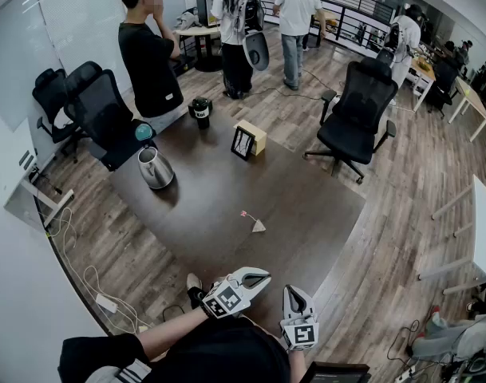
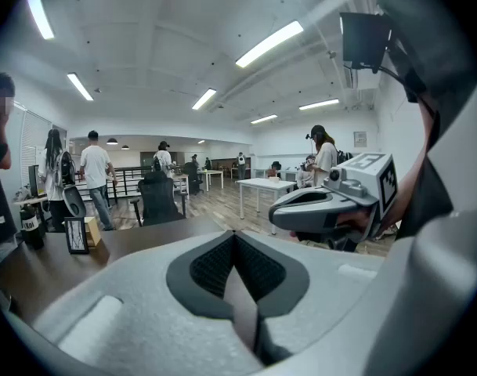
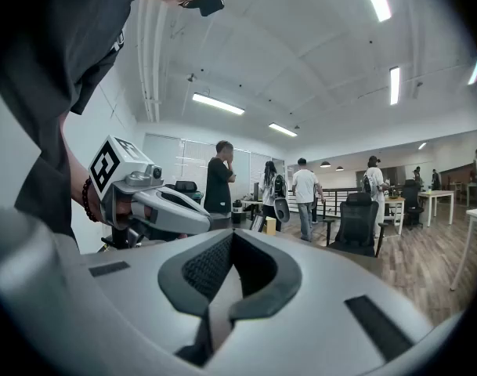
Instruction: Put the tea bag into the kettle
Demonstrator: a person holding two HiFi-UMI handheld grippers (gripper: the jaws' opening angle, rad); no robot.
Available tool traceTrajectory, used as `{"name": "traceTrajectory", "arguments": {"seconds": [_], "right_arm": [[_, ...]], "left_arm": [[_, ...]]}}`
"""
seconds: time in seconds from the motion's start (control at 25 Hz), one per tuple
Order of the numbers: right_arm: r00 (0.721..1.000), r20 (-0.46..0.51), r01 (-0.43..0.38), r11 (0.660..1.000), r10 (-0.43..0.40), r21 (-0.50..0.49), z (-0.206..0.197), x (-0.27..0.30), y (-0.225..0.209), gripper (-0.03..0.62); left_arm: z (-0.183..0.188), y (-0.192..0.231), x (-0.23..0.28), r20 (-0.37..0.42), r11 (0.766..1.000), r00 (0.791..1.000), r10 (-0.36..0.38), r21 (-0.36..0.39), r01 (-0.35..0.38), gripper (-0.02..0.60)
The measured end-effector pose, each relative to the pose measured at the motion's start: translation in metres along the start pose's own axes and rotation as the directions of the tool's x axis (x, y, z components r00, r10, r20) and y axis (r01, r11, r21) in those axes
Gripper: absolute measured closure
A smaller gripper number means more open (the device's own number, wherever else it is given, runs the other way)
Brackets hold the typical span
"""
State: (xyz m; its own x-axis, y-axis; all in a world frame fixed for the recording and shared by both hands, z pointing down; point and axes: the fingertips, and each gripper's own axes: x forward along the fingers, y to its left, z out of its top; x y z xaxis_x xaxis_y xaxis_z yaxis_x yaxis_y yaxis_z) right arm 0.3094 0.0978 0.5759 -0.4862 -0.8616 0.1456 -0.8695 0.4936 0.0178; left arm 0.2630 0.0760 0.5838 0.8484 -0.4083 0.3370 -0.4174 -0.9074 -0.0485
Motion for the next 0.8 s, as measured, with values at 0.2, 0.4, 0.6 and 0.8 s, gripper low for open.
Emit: {"name": "traceTrajectory", "arguments": {"seconds": [0.2, 0.4, 0.6, 0.8], "right_arm": [[0.998, 0.067, -0.021, 1.0, 0.02, 0.02, 0.0, 0.018, -0.01, 0.588], [0.998, 0.056, -0.016, 1.0, 0.015, 0.012, 0.002, 0.026, -0.003, 0.588], [0.997, 0.059, -0.057, 0.998, 0.056, 0.011, -0.002, 0.043, 0.013, 0.588], [0.996, 0.042, -0.082, 0.996, 0.081, 0.022, 0.001, 0.062, 0.031, 0.588]], "left_arm": [[-0.007, 0.022, 0.001, -0.009, 0.999, 0.999, 0.046, -0.01, -0.046, 0.584], [-0.013, 0.03, -0.011, -0.023, 0.998, 0.998, 0.054, -0.032, -0.055, 0.584], [-0.023, 0.046, -0.026, -0.037, 0.994, 0.995, 0.095, -0.049, -0.097, 0.584], [-0.033, 0.063, -0.052, -0.052, 0.987, 0.989, 0.141, -0.071, -0.144, 0.584]]}}
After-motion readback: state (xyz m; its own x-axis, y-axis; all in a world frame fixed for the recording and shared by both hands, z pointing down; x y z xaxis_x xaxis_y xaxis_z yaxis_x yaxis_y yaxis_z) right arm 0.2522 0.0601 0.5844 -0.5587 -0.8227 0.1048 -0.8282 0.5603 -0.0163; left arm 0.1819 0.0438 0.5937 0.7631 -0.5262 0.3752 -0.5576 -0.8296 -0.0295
